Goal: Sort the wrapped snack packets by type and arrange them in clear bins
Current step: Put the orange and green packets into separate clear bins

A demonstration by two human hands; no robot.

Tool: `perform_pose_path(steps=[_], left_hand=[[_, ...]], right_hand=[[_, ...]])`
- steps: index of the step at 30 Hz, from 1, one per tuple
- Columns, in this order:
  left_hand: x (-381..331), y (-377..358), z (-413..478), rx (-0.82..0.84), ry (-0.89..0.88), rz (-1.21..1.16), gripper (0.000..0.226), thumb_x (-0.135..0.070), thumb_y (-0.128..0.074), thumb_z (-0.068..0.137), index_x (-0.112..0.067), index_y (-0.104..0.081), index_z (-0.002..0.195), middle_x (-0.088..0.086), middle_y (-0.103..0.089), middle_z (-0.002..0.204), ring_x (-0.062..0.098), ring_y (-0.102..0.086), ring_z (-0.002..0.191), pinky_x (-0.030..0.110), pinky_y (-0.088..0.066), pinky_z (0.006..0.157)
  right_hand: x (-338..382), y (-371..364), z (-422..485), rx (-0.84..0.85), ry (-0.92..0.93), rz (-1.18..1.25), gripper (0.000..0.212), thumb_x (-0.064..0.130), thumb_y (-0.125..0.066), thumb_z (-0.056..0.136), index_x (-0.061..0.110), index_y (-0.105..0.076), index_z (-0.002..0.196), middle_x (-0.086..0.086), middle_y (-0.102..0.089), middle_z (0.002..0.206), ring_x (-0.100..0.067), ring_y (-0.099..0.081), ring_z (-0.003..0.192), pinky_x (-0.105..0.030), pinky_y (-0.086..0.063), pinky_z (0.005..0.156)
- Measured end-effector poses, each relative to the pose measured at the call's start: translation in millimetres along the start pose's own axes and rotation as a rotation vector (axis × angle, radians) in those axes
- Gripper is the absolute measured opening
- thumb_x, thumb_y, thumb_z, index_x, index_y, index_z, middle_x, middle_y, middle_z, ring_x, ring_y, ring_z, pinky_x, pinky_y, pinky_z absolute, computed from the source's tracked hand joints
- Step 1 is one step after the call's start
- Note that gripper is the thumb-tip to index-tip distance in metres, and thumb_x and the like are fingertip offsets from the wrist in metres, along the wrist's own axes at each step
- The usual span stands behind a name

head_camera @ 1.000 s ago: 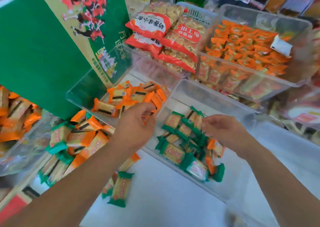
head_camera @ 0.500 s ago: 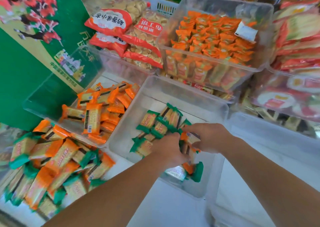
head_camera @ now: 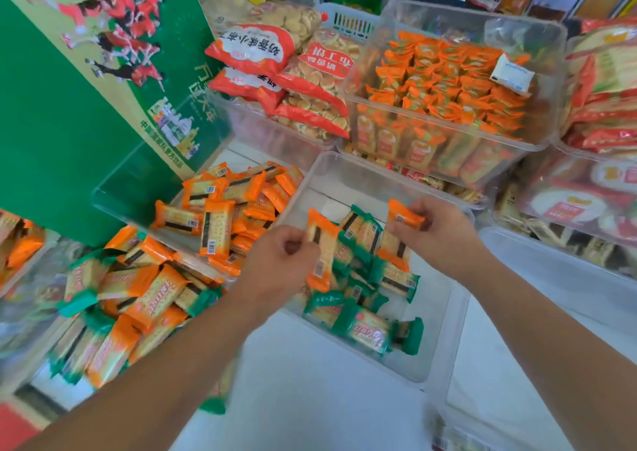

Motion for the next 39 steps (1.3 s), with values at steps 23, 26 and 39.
perform_pose_path(steps=[23,26,39], left_hand=[[212.9,204.6,-112.9,-0.380,0.346,-0.258,0.022,-0.007,-0.063,0.094,-0.025,-0.076,0.091,-0.001,-0.075,0.084,0.020,-0.068,0.079,0.045,-0.059,0.075],[253.2,188.8,-135.7,-0.395,0.402,-0.299,0.021,-0.009,-0.065,0.095,-0.028,-0.074,0.095,-0.004,-0.076,0.090,0.020,-0.068,0.083,0.041,-0.058,0.076],[258.1,246.3,-86.8,-0.585,0.066,0.343,0.047,-0.039,-0.073,0.080,-0.024,-0.070,0.125,-0.001,-0.063,0.123,0.026,-0.054,0.117,0.042,-0.049,0.094]], right_hand=[[193.1,-163.1,-78.4,-0.177,0.367,0.138,0.027,0.031,-0.069,0.094,0.026,-0.066,0.121,0.011,-0.059,0.119,-0.011,-0.060,0.106,-0.046,-0.054,0.091],[194.5,-216.7,-124.5,0.025,0.437,0.208,0.018,0.024,-0.068,0.095,0.026,-0.069,0.113,0.015,-0.061,0.109,-0.006,-0.062,0.102,-0.030,-0.056,0.080],[182.5,-337.7,-88.3,0.255,0.444,-0.388,0.074,0.049,-0.067,0.090,0.026,-0.036,0.153,-0.003,-0.033,0.159,-0.027,-0.025,0.150,-0.047,-0.030,0.121]])
Point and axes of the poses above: each hand's wrist, its own z-axis towards the middle knuckle, its own y-axis out of the back of the hand, x = y × z, the point moved 8 cm from there along z, towards the middle knuckle
